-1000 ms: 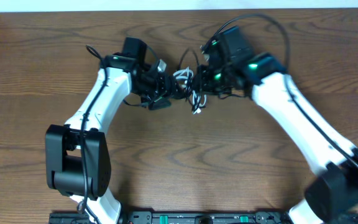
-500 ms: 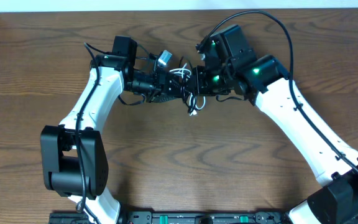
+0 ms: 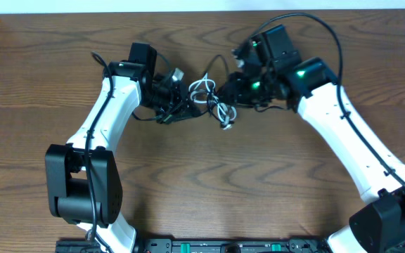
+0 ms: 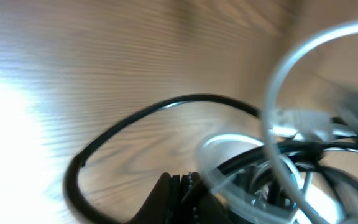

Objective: Untangle cables

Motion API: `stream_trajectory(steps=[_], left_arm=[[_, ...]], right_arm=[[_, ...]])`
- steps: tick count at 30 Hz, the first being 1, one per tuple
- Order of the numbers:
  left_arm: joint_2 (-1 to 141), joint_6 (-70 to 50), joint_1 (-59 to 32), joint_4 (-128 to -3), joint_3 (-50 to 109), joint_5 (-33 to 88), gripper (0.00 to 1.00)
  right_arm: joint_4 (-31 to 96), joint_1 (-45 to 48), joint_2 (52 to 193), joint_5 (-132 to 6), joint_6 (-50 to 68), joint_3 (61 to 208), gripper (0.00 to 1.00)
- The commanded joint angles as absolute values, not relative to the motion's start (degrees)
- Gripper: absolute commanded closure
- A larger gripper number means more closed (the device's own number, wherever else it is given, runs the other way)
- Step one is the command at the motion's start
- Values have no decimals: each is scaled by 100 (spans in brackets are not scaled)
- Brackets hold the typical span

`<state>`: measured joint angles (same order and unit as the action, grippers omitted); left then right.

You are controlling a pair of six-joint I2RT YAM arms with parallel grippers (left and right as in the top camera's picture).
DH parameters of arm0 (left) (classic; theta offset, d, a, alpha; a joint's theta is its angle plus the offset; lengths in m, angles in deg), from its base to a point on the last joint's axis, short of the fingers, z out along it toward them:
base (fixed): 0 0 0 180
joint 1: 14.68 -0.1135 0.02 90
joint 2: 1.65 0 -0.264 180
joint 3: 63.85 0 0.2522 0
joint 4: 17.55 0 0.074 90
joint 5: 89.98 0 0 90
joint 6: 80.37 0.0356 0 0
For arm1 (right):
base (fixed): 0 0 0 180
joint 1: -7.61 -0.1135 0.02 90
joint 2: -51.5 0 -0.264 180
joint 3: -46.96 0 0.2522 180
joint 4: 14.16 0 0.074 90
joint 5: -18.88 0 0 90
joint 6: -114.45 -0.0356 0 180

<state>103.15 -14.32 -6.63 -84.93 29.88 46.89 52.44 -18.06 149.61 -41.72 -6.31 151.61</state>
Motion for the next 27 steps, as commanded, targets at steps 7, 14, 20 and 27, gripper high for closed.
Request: stream_trajectory(steps=[7, 14, 20, 27], left_arm=[[10271, -2162, -739, -8653, 2986, 2735, 93], [10269, -2247, -739, -8511, 2988, 3719, 92], [10269, -1095, -739, -7315, 2990, 7942, 93], [10260, -2144, -706, -6338, 3003, 8464, 93]], right_arm=[[6044, -1447, 14939, -7380, -1387, 15019, 98], [6005, -1449, 14939, -8202, -1706, 14674, 91], [5869, -1449, 14946, -8198, -1709, 14388, 87], [5170, -1456, 14952, -6996, -1875, 13806, 77]])
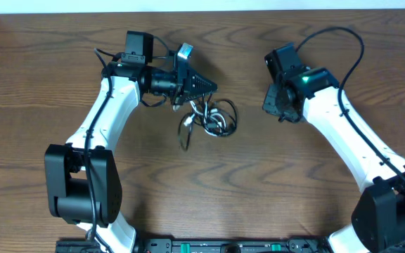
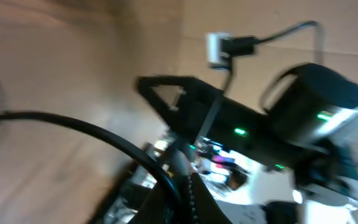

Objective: Untangle cables

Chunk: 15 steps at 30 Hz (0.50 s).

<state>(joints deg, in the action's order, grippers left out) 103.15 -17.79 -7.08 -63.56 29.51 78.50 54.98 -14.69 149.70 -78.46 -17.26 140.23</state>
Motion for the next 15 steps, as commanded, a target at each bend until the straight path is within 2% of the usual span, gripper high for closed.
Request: stream_trajectory(steps=[1, 4, 15], left_arm=[[10260, -2238, -689, -6332, 3003, 8420, 93], [10258, -2846, -671, -6174, 3003, 8427, 92], [9600, -5108, -671, -4258, 3005, 8434, 93]], right_arm=[[5000, -1469, 14954, -6718, -1814, 13750, 76], [4261, -1543, 14954, -5872, -1407, 13518, 65], [2796, -1845, 14985, -5702, -1685, 12860, 59]])
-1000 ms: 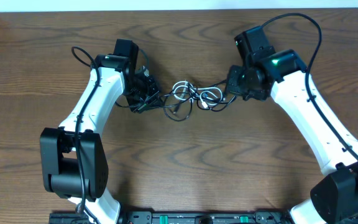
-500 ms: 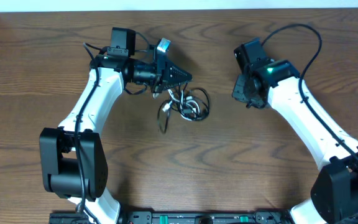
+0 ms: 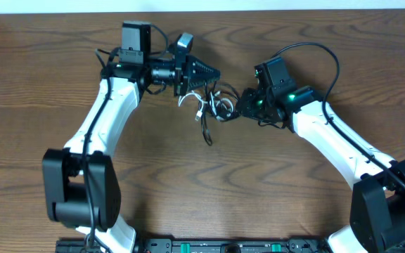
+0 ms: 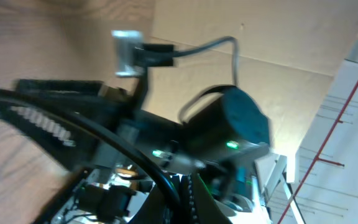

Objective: Untangle cables

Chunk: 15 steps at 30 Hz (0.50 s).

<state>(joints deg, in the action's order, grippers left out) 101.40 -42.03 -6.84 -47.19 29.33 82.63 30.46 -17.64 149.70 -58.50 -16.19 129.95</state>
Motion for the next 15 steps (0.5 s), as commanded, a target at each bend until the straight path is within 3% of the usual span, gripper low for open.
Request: stream_trajectory(steps=[1, 10, 15], left_arm=[[9512, -5174, -671, -4120, 3005, 8429, 93], [8732, -5329, -656, -4000, 3003, 8007, 93], [8518, -5480, -656, -3995, 3003, 8001, 93]], right_arm=[[2718, -1867, 15005, -5702, -1685, 12842, 59], [1728, -2254, 15411, -5623, -1687, 12842, 51], [759, -2293, 15555, -4698, -1693, 12842, 45]])
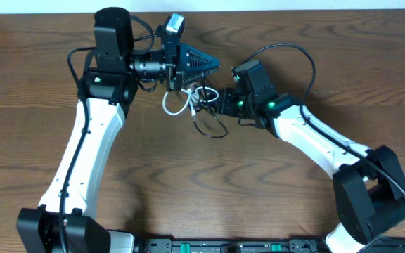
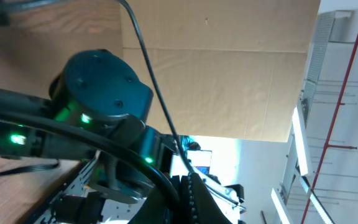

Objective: Untangle cables

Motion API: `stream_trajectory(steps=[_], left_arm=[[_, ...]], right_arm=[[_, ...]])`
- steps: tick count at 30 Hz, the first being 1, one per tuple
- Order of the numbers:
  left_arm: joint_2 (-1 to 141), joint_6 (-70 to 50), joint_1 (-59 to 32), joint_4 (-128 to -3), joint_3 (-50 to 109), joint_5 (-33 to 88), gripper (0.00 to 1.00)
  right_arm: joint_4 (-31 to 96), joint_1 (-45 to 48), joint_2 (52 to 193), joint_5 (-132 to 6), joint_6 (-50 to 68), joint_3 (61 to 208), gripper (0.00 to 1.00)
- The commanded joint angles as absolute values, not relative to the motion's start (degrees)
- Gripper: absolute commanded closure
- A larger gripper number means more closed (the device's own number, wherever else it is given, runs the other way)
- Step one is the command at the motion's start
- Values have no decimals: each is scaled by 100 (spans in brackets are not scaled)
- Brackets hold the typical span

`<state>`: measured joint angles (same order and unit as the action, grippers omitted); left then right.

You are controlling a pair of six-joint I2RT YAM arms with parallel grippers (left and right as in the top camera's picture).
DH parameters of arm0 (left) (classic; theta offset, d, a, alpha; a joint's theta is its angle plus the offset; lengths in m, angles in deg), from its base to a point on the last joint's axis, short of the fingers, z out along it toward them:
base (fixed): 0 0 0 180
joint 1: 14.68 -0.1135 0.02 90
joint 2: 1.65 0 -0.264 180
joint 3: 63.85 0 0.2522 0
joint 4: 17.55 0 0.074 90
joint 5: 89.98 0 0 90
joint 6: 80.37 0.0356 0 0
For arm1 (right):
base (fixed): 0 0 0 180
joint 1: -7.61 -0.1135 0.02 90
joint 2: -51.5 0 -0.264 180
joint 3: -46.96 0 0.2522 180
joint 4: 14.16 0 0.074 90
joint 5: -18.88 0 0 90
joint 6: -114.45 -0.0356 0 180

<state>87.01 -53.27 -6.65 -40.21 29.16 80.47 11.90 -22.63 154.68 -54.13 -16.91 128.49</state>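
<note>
A tangle of cables lies on the wooden table (image 1: 188, 190) between my two grippers, with a white cable (image 1: 173, 107) looping to the left and a thin black cable (image 1: 213, 131) looping below. My left gripper (image 1: 214, 67) is raised and points right above the tangle. In the left wrist view that gripper (image 2: 182, 190) is shut on a black cable (image 2: 73, 127) running off to the left. My right gripper (image 1: 221, 99) is at the tangle's right edge, touching the cables; how its jaws stand is hidden.
The right arm's own black lead (image 1: 287, 49) arches over its wrist. The left wrist view looks across at the right wrist housing (image 2: 104, 87) with green lights and a cardboard wall (image 2: 229, 81). The table's far edge (image 1: 294, 10) runs close behind both grippers.
My left arm has risen, and its gripper keeps hold of the black cable. My right gripper has moved left to the tangle. The cables now hang in a white loop and a black loop under the left gripper.
Both grippers were first at a tight bundle in the middle. Then my left gripper held the cables lifted to the left while my right gripper stood away from them. After that my right gripper was back at the bundle, and now it is closer still.
</note>
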Motion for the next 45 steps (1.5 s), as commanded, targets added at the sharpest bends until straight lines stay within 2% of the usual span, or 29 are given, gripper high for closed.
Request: stream_trajectory(steps=[1, 6, 15, 18, 20, 21, 23, 26, 33, 37, 42, 43, 45], left_arm=[[8505, -5477, -656, -3995, 3003, 7988, 93], [8503, -5560, -590, -3995, 3003, 7985, 93], [8503, -5718, -392, -3993, 3003, 7878, 93], [8503, -5716, -394, -3995, 3003, 7885, 93], [8503, -5716, -394, -3995, 3003, 7885, 92], [8503, -5713, -394, -3995, 3003, 7885, 92], [8503, -5713, -394, -3995, 3003, 7887, 92], [8503, -5711, -394, -3995, 3003, 7887, 93], [8505, -4922, -540, -4317, 3001, 7822, 93], [8505, -4236, -794, -5416, 2999, 7000, 93], [8505, -3930, -1117, -7556, 2999, 4189, 93], [8505, -3928, -1152, -7984, 2999, 3428, 92], [8505, -3926, -1157, -8292, 2999, 2810, 93]], right_arm=[[560, -2297, 15569, -4493, -1726, 12842, 44], [-139, -2361, 15569, -3914, -2165, 12842, 44], [-272, -2785, 15579, -4381, -2176, 12842, 43], [-78, -2909, 15630, -4600, -2179, 12842, 55], [93, -2964, 15704, -4805, -2179, 12842, 74], [150, -2982, 15746, -4864, -2179, 12842, 81], [246, -2988, 15811, -4941, -2170, 12842, 84], [462, -2953, 15835, -5002, -2120, 12842, 98], [888, -2549, 15663, -4631, -2010, 12845, 99], [1273, -2118, 15239, -4209, -1919, 12845, 99], [2029, -1616, 14312, -4211, -1431, 12845, 99], [2259, -1550, 14041, -4475, -1333, 12845, 99], [2582, -1491, 13652, -5015, -1317, 12845, 99]])
